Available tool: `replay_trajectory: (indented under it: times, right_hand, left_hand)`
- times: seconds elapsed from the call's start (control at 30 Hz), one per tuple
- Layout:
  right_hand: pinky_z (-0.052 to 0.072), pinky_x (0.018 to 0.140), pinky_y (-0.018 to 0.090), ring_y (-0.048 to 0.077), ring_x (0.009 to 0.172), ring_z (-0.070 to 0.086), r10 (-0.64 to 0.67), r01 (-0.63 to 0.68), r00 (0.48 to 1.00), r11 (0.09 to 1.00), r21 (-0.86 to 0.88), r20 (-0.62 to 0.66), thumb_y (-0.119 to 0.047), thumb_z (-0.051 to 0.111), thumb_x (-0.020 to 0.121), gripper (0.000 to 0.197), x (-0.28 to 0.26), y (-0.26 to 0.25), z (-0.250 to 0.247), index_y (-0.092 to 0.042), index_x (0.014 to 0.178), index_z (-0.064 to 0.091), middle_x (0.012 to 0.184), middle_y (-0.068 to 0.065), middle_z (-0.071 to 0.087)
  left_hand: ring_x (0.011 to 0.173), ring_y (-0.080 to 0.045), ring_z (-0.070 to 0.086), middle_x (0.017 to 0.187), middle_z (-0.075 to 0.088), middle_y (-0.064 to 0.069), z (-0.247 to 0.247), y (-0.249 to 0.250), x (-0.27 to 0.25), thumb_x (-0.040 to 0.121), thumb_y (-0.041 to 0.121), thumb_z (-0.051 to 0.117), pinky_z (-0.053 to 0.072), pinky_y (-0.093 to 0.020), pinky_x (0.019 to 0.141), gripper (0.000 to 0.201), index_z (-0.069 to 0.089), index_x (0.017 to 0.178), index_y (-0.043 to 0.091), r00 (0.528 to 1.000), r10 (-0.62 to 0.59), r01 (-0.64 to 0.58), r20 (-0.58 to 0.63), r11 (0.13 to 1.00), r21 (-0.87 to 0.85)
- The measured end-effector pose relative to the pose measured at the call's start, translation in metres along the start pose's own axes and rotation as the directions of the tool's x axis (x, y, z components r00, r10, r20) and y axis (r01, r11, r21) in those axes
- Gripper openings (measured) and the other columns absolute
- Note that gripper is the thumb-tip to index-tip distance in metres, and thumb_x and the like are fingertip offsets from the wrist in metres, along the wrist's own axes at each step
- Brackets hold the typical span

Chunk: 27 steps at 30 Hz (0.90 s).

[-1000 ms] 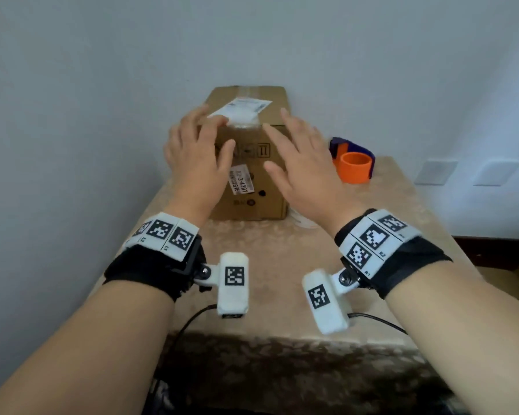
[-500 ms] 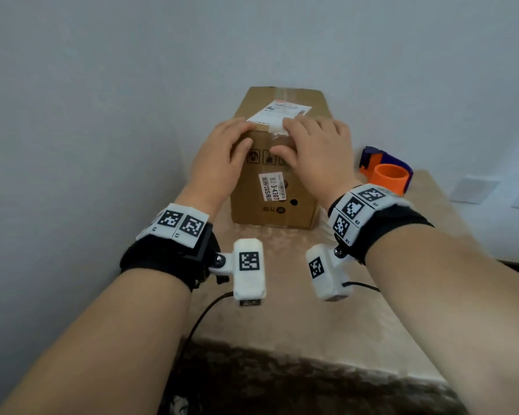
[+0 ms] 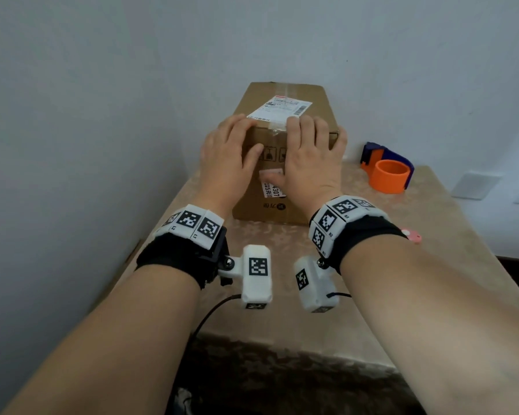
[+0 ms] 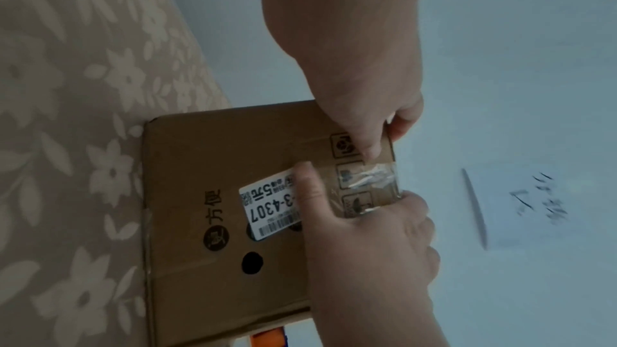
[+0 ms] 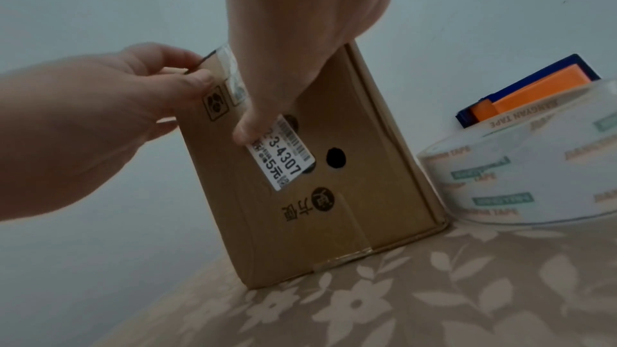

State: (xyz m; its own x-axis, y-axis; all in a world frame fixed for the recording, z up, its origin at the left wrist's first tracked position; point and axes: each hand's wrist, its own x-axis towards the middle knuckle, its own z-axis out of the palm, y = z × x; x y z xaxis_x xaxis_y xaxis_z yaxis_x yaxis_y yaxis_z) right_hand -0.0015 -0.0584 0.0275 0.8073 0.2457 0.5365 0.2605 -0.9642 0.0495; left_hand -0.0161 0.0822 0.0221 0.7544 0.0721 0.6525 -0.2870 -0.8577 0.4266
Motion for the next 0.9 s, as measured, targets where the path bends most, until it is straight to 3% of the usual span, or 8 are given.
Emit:
replay_trajectory:
  times: [0.13,0.2,0.33,0.47,0.63,0.73,0.83,0.9]
  right_hand:
    - [0.022,0.109,0.054,0.031,0.127,0.039,-0.085,0.085,0.996,0.996,0.017,0.020,-0.058,0.068,0.067,0.089,0.002,0.013,-0.015,-0.011,0.135,0.036,0.136,0.009,0.045]
    - [0.025,0.107,0.052,0.032,0.120,0.044,-0.146,0.146,0.989,0.989,0.004,0.029,-0.050,0.073,0.067,0.078,0.007,0.020,-0.023,-0.011,0.128,0.043,0.130,0.009,0.050]
    - [0.034,0.097,0.042,0.030,0.112,0.048,-0.222,0.221,0.974,0.975,0.021,0.044,-0.045,0.069,0.073,0.059,0.018,0.024,-0.032,-0.012,0.118,0.050,0.122,0.007,0.055]
    - [0.037,0.092,0.040,0.029,0.109,0.049,-0.226,0.221,0.974,0.968,0.119,0.027,-0.042,0.060,0.083,0.042,0.023,0.030,-0.031,-0.012,0.112,0.058,0.115,0.006,0.060]
    - [0.037,0.091,0.039,0.028,0.111,0.049,-0.224,0.212,0.973,0.963,0.167,0.053,-0.041,0.050,0.090,0.039,0.030,0.033,-0.032,-0.012,0.114,0.063,0.116,0.007,0.060]
    - [0.037,0.095,0.038,0.026,0.111,0.052,-0.242,0.230,0.968,0.959,0.168,0.058,-0.050,0.062,0.079,0.054,0.025,0.032,-0.031,-0.010,0.114,0.056,0.118,0.006,0.058]
    - [0.037,0.099,0.039,0.025,0.109,0.056,-0.227,0.220,0.973,0.967,0.133,0.046,-0.056,0.075,0.060,0.073,0.018,0.026,-0.024,-0.010,0.111,0.049,0.114,0.005,0.059]
    - [0.038,0.097,0.038,0.025,0.108,0.056,-0.215,0.209,0.976,0.970,0.120,0.038,-0.054,0.075,0.063,0.069,0.022,0.024,-0.024,-0.011,0.110,0.048,0.112,0.004,0.061]
  left_hand:
    - [0.146,-0.025,0.018,0.153,0.033,-0.001,-0.012,0.014,0.014,0.093,0.040,0.049,0.010,-0.045,0.119,0.053,0.038,0.141,0.021,0.988,0.091,-0.121,0.128,0.959,0.256]
    - [0.141,-0.023,0.030,0.150,0.039,-0.003,-0.015,0.018,0.025,0.089,0.039,0.056,0.018,-0.043,0.117,0.058,0.037,0.141,0.021,0.948,0.177,-0.249,0.266,0.930,0.271]
    - [0.135,-0.023,0.035,0.149,0.040,0.001,-0.018,0.011,0.037,0.074,0.051,0.069,0.027,-0.044,0.110,0.083,0.032,0.143,0.022,0.898,0.149,-0.321,0.414,0.864,0.387]
    - [0.128,-0.026,0.039,0.143,0.045,0.002,-0.014,0.009,0.040,0.071,0.057,0.069,0.035,-0.044,0.100,0.081,0.038,0.138,0.025,0.910,0.147,-0.314,0.388,0.854,0.414]
    - [0.125,-0.021,0.045,0.136,0.055,0.008,-0.014,0.008,0.043,0.082,0.058,0.054,0.026,-0.044,0.101,0.055,0.050,0.131,0.033,0.940,0.129,-0.238,0.316,0.913,0.333]
    - [0.117,-0.018,0.054,0.122,0.066,0.009,-0.021,0.009,0.050,0.092,0.053,0.042,0.023,-0.045,0.099,0.038,0.061,0.117,0.032,0.938,0.161,-0.253,0.307,0.923,0.290]
    - [0.111,-0.019,0.056,0.117,0.066,0.004,-0.022,0.017,0.053,0.095,0.053,0.034,0.026,-0.043,0.097,0.044,0.063,0.112,0.024,0.918,0.175,-0.288,0.355,0.912,0.294]
    - [0.113,-0.020,0.054,0.120,0.062,0.002,-0.021,0.017,0.052,0.093,0.057,0.033,0.029,-0.043,0.098,0.050,0.058,0.119,0.022,0.909,0.161,-0.293,0.385,0.903,0.314]
